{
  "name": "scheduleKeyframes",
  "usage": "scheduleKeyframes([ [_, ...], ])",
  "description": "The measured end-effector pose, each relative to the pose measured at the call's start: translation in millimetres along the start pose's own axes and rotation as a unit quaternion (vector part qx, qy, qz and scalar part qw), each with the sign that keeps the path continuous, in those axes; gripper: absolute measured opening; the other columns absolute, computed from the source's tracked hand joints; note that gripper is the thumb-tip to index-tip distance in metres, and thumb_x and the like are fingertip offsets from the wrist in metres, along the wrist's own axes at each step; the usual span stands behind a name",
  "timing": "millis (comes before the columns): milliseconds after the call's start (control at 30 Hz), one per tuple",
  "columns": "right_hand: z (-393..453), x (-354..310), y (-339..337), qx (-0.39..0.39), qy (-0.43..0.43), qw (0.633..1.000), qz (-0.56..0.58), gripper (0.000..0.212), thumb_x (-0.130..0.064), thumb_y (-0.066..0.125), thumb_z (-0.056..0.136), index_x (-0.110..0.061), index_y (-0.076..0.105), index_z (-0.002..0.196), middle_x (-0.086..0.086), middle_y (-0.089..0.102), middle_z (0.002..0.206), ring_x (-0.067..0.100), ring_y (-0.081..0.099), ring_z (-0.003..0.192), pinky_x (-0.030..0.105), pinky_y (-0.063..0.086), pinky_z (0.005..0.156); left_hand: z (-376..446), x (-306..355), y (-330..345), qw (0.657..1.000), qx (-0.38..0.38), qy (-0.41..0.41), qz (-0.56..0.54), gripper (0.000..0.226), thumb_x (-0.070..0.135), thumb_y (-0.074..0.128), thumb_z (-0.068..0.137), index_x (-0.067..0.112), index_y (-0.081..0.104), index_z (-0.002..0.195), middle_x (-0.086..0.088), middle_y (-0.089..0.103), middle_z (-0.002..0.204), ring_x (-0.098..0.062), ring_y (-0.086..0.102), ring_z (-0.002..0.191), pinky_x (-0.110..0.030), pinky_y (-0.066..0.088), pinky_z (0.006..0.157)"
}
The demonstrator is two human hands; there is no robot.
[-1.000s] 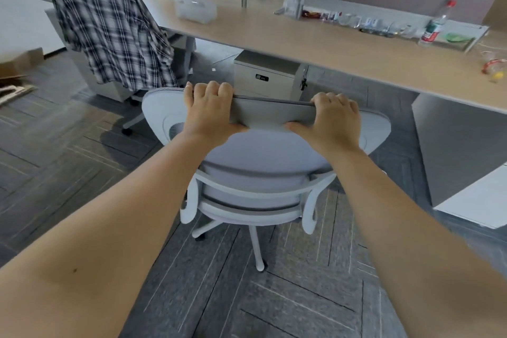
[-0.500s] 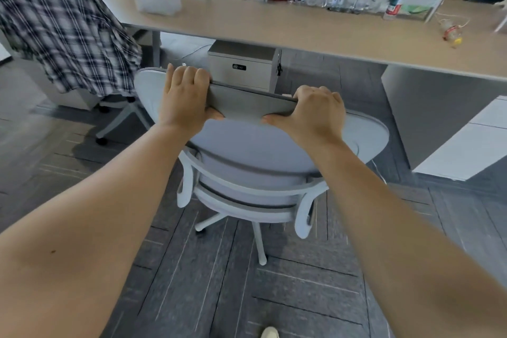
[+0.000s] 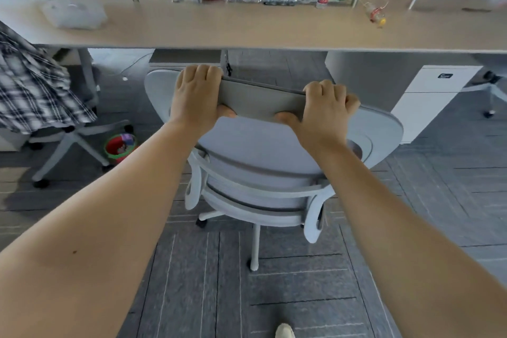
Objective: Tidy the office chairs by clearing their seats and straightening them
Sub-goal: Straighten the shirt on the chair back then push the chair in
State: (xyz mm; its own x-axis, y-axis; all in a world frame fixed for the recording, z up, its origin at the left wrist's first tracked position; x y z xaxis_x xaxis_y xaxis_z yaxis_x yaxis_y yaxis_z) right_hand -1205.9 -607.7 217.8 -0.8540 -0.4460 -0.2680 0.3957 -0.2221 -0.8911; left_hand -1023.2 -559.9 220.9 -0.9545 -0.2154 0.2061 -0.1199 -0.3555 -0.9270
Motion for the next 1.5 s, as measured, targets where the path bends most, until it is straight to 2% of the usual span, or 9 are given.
scheduleKeyframes([
  [167,29,26,4,0.011,0.011,1.0,0.006,0.062,-0.052,0.062,0.078,-0.004,0.05,0.115,0.012,0.052,0.12,0.029,0.04,0.115,0.041,0.023,0.098,34,16,16,1.0,0.004,0.015,-0.001,0.07,0.034,0.075,0.071,0.0,0.045,0.124,-0.017,0.047,0.132,-0.034,0.033,0.129,-0.038,0.022,0.11],
  [300,59,54,11,0.029,0.011,0.999,0.02,0.063,-0.052,0.064,0.076,-0.004,0.051,0.114,0.013,0.054,0.119,0.028,0.041,0.114,0.036,0.018,0.093,66,32,33,1.0,0.014,0.022,-0.002,0.07,0.035,0.074,0.071,0.0,0.045,0.124,-0.018,0.048,0.131,-0.034,0.035,0.127,-0.038,0.022,0.109],
  [400,85,80,15,0.045,0.007,0.999,0.022,0.061,-0.05,0.065,0.076,-0.003,0.053,0.112,0.013,0.055,0.116,0.029,0.043,0.112,0.034,0.014,0.087,94,52,48,1.0,0.014,0.016,-0.001,0.07,0.035,0.074,0.071,0.001,0.045,0.124,-0.017,0.048,0.131,-0.032,0.035,0.128,-0.037,0.021,0.11],
  [533,118,114,22,0.067,-0.005,0.997,0.032,0.058,-0.047,0.069,0.074,-0.002,0.056,0.108,0.014,0.058,0.113,0.031,0.046,0.11,0.033,0.014,0.085,128,78,65,1.0,0.014,-0.005,0.005,0.07,0.036,0.076,0.07,0.002,0.046,0.124,-0.016,0.051,0.13,-0.032,0.037,0.127,-0.037,0.021,0.11],
  [833,204,189,32,0.032,-0.042,0.998,0.032,0.057,-0.048,0.068,0.075,-0.004,0.054,0.108,0.011,0.056,0.112,0.028,0.044,0.109,0.031,0.014,0.088,202,130,100,0.999,0.03,-0.038,0.008,0.069,0.041,0.077,0.066,0.002,0.052,0.116,-0.015,0.056,0.123,-0.032,0.043,0.12,-0.037,0.023,0.105],
  [1300,338,231,75,0.017,-0.071,0.996,0.041,0.056,-0.047,0.068,0.075,-0.002,0.053,0.104,0.014,0.055,0.11,0.03,0.042,0.106,0.036,0.019,0.091,321,133,148,0.997,0.056,-0.044,0.008,0.066,0.042,0.074,0.069,0.002,0.051,0.116,-0.017,0.055,0.121,-0.033,0.042,0.117,-0.038,0.023,0.103],
  [1433,383,239,90,0.009,-0.079,0.996,0.043,0.055,-0.046,0.069,0.075,-0.001,0.054,0.103,0.015,0.055,0.108,0.03,0.043,0.104,0.033,0.017,0.087,364,129,162,0.996,0.074,-0.042,0.002,0.065,0.039,0.077,0.067,-0.001,0.054,0.114,-0.02,0.057,0.116,-0.037,0.044,0.113,-0.033,0.018,0.092],
  [1500,404,243,96,0.003,-0.075,0.996,0.046,0.054,-0.045,0.068,0.075,-0.002,0.053,0.103,0.015,0.055,0.109,0.029,0.043,0.105,0.033,0.017,0.088,383,129,170,0.996,0.069,-0.047,-0.012,0.065,0.037,0.077,0.068,-0.002,0.053,0.114,-0.021,0.055,0.117,-0.037,0.042,0.114,-0.032,0.017,0.092],
])
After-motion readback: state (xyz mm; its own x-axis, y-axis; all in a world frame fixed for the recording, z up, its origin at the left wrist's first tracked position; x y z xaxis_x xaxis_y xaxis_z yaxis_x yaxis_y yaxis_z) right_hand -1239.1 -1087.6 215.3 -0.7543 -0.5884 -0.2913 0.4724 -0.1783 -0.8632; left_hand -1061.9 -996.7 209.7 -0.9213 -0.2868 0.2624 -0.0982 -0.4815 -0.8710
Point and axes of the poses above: each hand's wrist, its own z-axis towards the middle knuckle, its own y-axis out of the palm, x = y × z, the point moved 3 cm from there along z, towards the middle knuckle
